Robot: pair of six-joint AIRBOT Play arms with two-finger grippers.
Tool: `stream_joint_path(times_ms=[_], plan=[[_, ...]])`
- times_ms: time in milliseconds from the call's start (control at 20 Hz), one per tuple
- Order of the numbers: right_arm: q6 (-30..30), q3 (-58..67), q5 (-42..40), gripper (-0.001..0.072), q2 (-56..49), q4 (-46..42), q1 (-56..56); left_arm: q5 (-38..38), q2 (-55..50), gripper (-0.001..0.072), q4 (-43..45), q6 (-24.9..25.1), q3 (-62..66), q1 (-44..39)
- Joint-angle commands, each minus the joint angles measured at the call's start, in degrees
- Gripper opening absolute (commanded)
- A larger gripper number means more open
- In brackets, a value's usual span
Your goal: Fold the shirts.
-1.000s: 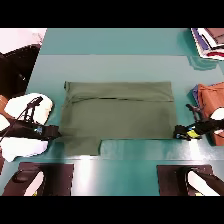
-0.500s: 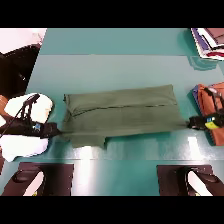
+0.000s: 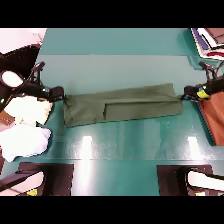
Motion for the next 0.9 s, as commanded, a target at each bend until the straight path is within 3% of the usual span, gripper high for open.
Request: stream_joint_path(times_ms=[0, 150, 200, 250, 300, 400, 550, 600, 650, 700, 850], plan=[[-0.39, 8.94, -1.14, 0.0021, -9.42, 3.32, -0.04, 5.03, -8.11, 0.0032, -0.44, 1.11, 5.44, 0.07], [-0.39, 14.86, 0.61, 0.0030, -14.88, 3.34, -0.07, 6.93, -9.25, 0.0036, -0.70, 0.66, 5.68, 0.07], [-0.39, 16.46, 0.83, 0.0156, -16.09, 3.34, -0.07, 7.04, -9.25, 0.0183, -0.90, 0.59, 5.75, 0.09], [-0.42, 18.16, 1.16, 0.0348, -17.16, 3.85, -0.07, 7.19, -9.25, 0.0446, -1.25, 0.39, 5.81, 0.07], [-1.09, 19.45, 1.20, 0.0398, -17.81, 5.42, -0.09, 7.21, -9.25, 0.0558, -1.81, 0.37, 5.95, 0.07], [-3.82, 20.96, 2.23, 0.0399, -17.90, 8.98, -1.42, 5.44, -9.11, 0.0522, -2.73, 0.39, 6.69, 0.09], [-5.14, 21.27, 7.23, 0.0402, -17.92, 9.27, -5.16, 0.28, -8.94, 0.0078, -3.63, 0.55, 8.11, 0.07], [-5.44, 20.22, 8.26, 0.0445, -17.88, 9.29, -6.91, -0.28, -8.63, 0.0033, -4.02, 1.05, 8.11, 0.07], [-5.44, 18.73, 8.13, 0.0545, -17.90, 9.35, -8.55, -0.63, -8.52, 0.0032, -5.09, 1.05, 8.13, 0.07], [-5.46, 16.63, 7.56, 0.0582, -17.92, 10.10, -10.10, -0.96, -8.55, 0.0032, -6.86, 1.03, 8.11, 0.07], [-8.33, 11.17, 6.34, 0.0574, -19.32, 15.43, -13.09, -1.14, -8.55, 0.0032, -15.04, 1.03, 8.11, 0.07]])
